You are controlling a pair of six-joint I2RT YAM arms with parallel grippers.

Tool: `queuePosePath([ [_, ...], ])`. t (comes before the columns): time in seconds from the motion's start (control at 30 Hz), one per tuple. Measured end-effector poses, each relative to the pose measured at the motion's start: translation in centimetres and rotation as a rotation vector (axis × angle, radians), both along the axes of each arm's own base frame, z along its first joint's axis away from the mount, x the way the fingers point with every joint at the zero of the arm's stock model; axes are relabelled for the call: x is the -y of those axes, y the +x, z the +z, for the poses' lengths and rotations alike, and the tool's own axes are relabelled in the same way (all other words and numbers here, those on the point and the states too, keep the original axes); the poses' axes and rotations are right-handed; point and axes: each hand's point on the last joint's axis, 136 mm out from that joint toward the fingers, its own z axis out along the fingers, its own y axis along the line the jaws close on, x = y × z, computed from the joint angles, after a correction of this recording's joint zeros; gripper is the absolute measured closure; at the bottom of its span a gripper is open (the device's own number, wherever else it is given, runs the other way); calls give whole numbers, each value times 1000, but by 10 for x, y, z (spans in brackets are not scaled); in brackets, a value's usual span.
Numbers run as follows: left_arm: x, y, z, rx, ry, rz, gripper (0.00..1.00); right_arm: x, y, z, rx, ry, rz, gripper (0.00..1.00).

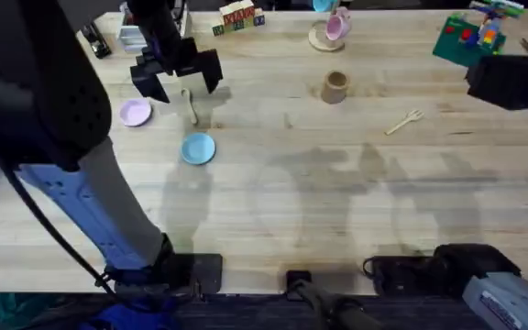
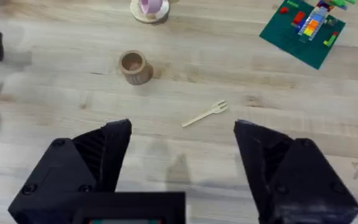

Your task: Pick up a utensil and set it on the pink plate, then put the other utensil in the container.

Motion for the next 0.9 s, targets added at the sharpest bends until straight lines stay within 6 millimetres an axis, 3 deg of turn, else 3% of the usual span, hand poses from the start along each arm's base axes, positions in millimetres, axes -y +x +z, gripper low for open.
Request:
queuePosePath([
  [0.2, -1, 10, -6, 35, 4, 34, 7, 0, 0, 0, 0, 0, 0, 6],
  [0.43, -2, 0, -20, 6, 8, 64, 8, 0, 0, 0, 0, 0, 0, 6],
  [0.9, -3, 2, -34, 31, 13, 73, 6, 0, 0, 0, 0, 0, 0, 5],
])
